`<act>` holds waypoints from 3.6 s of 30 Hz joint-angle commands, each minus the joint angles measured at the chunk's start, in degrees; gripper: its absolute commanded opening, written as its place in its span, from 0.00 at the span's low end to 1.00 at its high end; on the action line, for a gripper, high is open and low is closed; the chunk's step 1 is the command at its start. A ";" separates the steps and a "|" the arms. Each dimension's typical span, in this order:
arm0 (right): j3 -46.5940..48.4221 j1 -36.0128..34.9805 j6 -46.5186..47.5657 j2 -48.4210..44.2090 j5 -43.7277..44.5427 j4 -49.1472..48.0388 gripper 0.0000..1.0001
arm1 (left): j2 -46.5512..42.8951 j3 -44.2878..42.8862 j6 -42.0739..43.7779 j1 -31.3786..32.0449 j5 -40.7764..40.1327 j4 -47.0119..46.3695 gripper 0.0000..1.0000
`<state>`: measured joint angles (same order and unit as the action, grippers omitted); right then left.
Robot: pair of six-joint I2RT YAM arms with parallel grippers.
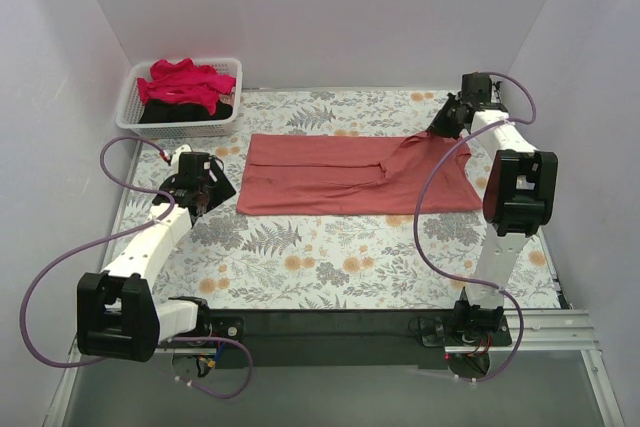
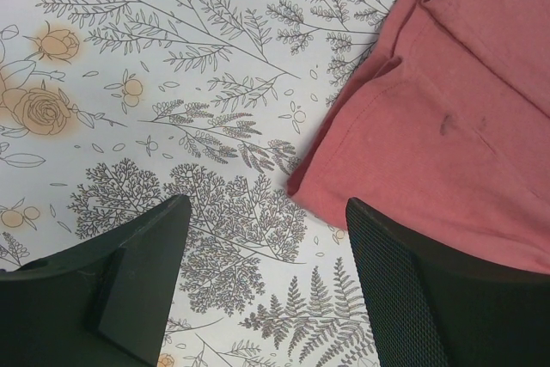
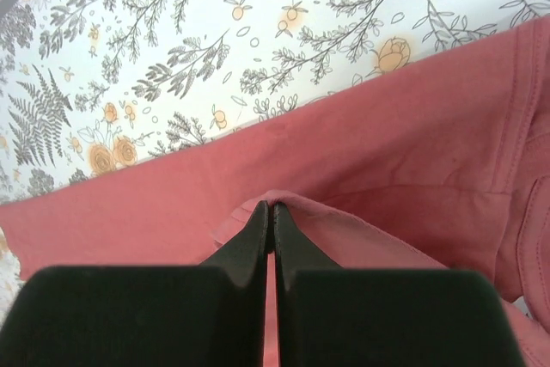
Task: Fold and stack the t-shirts
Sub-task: Fold the tshirt
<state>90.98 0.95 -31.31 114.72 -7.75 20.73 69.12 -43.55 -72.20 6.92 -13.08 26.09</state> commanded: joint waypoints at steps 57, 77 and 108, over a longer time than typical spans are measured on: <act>-55.12 27.96 -3.23 -26.56 -8.77 -22.14 0.11 | 26.68 -8.83 -3.03 2.22 15.11 3.53 0.56; -56.70 36.84 -2.35 -31.31 -5.87 -18.45 0.15 | 2.78 9.28 -15.78 2.14 15.01 7.66 0.29; -40.88 1.61 19.18 -37.91 -1.30 -15.72 0.65 | 25.53 -14.72 32.13 3.89 30.66 -2.97 0.48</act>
<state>47.64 4.62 -15.66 75.22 -7.92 5.65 93.95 -56.18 -44.25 10.44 15.09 23.35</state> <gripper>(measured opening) 0.650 0.492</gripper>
